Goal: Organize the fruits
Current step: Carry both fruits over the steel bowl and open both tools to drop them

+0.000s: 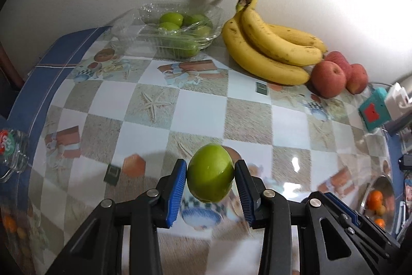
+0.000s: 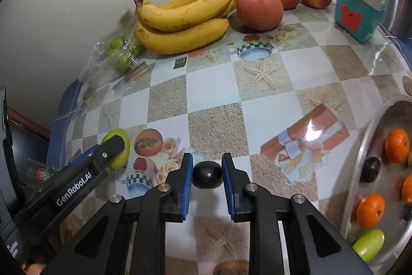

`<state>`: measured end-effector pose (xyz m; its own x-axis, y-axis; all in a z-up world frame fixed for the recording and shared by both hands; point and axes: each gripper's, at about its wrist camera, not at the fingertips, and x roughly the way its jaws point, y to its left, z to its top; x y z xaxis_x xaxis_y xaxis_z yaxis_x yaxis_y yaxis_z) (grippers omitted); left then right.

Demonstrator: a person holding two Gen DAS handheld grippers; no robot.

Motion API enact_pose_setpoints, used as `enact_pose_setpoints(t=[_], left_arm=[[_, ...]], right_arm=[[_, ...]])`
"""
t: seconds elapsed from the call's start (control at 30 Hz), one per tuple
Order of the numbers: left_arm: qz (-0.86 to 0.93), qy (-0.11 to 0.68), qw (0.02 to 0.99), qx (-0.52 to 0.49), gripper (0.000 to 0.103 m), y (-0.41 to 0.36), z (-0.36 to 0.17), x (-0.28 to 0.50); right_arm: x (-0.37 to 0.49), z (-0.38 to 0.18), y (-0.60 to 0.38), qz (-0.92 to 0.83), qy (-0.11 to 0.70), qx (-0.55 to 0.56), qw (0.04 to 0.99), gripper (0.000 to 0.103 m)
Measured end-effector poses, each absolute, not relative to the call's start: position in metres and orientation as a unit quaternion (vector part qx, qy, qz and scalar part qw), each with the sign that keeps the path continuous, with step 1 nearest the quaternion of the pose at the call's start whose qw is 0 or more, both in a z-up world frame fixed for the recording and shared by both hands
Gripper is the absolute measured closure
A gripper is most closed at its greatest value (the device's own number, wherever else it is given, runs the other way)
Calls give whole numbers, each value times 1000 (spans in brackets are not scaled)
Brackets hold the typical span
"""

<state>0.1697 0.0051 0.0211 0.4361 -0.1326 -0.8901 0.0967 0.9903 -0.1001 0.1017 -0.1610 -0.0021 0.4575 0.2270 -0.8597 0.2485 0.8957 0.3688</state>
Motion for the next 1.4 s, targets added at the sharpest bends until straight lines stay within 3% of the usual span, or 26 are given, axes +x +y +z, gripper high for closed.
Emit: enact_pose_setpoints(t=[0.77,1.4], left_arm=[[-91,528,844,-15,62,-39,55,48],[-251,508,823,45,62,-173,45,18]], right_arm=[[-16,31,-213,-46,503,242,829,79],[-73,13,-326,-198,504,284,791,79]])
